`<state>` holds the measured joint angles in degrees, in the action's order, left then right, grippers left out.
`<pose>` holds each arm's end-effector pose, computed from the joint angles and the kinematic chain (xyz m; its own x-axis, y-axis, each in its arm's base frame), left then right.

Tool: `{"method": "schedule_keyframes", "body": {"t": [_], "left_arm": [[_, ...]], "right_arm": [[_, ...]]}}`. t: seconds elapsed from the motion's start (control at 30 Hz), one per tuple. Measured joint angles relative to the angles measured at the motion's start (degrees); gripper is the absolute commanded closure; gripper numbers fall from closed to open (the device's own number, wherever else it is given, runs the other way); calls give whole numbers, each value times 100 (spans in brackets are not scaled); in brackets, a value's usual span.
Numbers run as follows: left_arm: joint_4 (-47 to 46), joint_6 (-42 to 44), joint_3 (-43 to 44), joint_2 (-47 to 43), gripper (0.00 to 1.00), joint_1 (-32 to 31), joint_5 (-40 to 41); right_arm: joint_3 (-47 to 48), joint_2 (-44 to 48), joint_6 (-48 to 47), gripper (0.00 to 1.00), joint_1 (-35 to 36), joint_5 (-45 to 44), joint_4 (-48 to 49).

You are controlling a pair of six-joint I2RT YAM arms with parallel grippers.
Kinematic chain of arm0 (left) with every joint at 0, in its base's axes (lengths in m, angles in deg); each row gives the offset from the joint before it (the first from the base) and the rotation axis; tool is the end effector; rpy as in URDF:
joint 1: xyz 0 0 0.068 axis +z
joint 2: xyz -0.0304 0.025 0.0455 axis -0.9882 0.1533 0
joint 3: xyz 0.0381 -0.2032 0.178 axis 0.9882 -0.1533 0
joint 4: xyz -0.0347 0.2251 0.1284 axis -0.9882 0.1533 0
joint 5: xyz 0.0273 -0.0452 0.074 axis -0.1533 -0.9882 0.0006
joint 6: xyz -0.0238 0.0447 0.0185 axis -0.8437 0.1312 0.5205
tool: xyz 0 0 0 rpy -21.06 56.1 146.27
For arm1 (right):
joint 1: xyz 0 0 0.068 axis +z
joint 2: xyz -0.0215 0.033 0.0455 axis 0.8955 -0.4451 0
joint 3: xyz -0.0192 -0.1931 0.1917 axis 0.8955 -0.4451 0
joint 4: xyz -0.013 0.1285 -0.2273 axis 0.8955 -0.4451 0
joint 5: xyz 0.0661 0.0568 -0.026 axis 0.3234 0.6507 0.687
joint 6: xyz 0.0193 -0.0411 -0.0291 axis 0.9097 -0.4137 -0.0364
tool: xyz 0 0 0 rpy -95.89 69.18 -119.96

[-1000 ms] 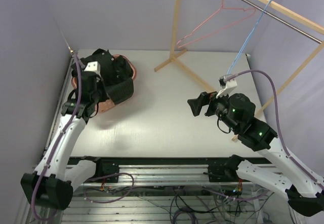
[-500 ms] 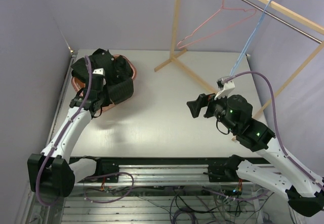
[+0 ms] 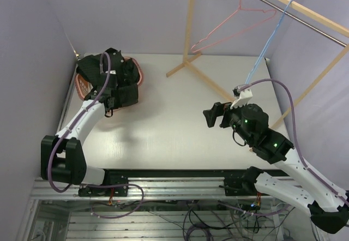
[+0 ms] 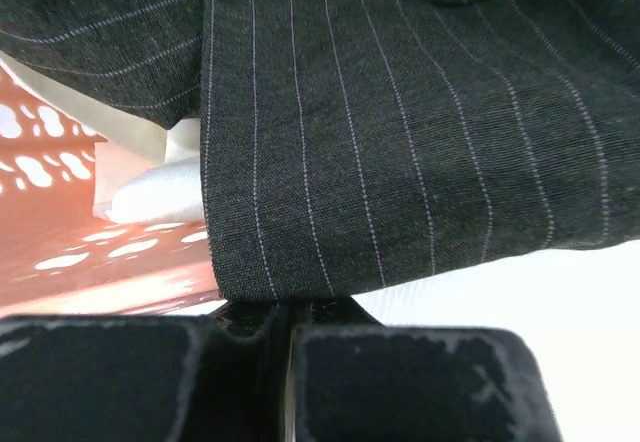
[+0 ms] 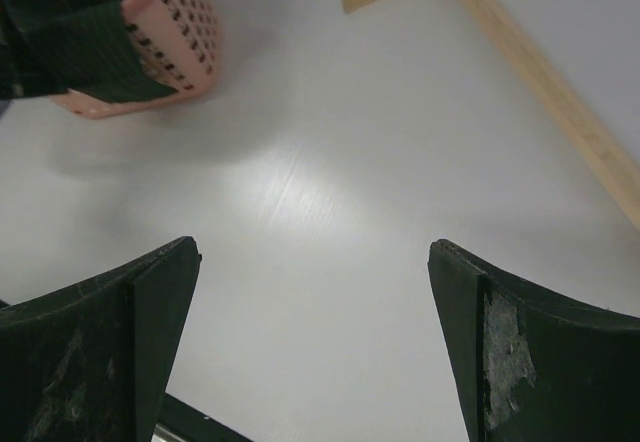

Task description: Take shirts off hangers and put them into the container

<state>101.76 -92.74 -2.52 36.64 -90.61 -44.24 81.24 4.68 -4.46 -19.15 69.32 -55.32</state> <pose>0.2851 -0.0384 0.2509 -0.7363 -0.1543 -0.6588 -0.2117 0.9773 0.0078 0.1231 0.1055 0.3528 -0.3499 0.1433 -0.9258 -0.3532 0.8951 0.2721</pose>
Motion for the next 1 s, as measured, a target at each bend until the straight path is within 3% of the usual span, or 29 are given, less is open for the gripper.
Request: {"method": "schedule_keyframes", "body": {"t": [0.13, 0.37, 0.5, 0.63, 1.0], "left_arm": [[-363, 212, 17, -20, 90, 33, 101], [-2240, 636, -1143, -1064, 81, 321, 81], [-3093, 1029, -1639, -1143, 80, 557, -267], [-3381, 1228, -2085, -1349, 79, 625, -555], [-3449, 1620, -3703, -4308, 72, 660, -881]], "right_arm": [[-195, -103, -28, 0, 0, -260, -26], [-603, -136, -114, 0, 0, -662, -52], [-809, -26, -131, 0, 0, -874, -85], [-896, 192, -127, 0, 0, -1032, -105], [-1191, 710, 7, 0, 0, -1180, -31]]}}
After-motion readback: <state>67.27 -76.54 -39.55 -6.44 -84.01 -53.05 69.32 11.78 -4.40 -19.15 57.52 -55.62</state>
